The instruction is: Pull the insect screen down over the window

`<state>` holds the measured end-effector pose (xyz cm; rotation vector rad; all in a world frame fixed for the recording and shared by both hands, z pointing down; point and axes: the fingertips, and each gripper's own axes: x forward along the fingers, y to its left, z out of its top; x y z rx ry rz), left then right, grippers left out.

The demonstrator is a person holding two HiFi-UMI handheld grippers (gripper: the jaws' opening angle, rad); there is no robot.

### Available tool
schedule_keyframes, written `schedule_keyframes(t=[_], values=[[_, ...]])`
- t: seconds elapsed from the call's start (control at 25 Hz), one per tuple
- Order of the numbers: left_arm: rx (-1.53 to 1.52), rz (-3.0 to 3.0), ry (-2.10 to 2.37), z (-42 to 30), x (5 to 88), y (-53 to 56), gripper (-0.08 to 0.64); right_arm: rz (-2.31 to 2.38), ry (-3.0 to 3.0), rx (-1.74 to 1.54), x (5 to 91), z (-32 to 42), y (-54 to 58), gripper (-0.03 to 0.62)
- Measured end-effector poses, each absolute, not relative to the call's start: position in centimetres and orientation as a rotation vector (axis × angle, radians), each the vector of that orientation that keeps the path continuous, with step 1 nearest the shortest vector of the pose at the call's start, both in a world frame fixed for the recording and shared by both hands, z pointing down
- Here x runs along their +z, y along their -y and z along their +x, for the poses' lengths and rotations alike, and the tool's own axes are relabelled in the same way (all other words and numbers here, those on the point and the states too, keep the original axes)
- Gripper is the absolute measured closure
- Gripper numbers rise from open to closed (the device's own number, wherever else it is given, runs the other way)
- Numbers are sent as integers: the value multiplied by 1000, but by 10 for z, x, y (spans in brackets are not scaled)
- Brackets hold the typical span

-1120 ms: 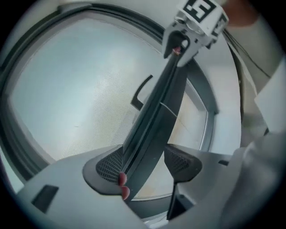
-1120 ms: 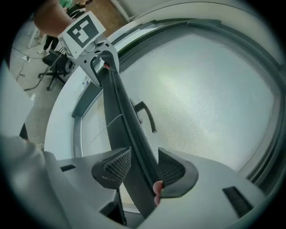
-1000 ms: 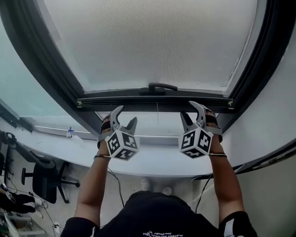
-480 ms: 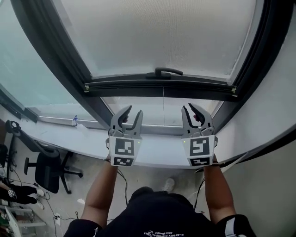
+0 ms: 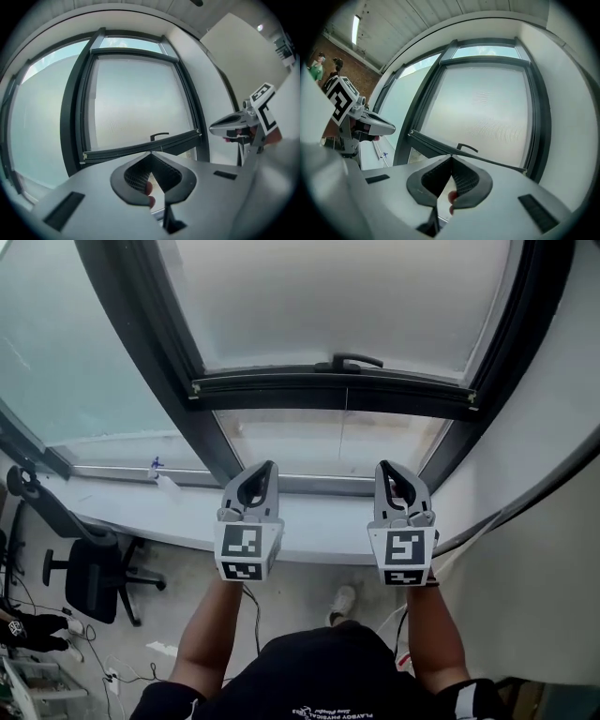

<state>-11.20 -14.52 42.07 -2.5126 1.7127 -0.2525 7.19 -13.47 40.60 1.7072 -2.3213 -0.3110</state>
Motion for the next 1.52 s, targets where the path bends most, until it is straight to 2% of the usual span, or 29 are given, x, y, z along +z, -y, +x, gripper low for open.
schedule_keyframes(t=[0.24, 0.6, 0.96, 1.52], values=[[-96, -2582, -1788, -141, 414, 94, 557, 1792, 2324, -229, 412, 60, 77, 586], [-62, -2628, -1791, -157, 422, 22, 557, 1870, 2301, -200, 419, 58, -5, 586], [-106, -2643, -1752, -151, 428, -36, 557, 1891, 2303, -204, 418, 55, -67, 586], [-102, -2607, -1799, -103, 413, -109, 557, 1878, 2305, -208, 408, 117, -128, 586]])
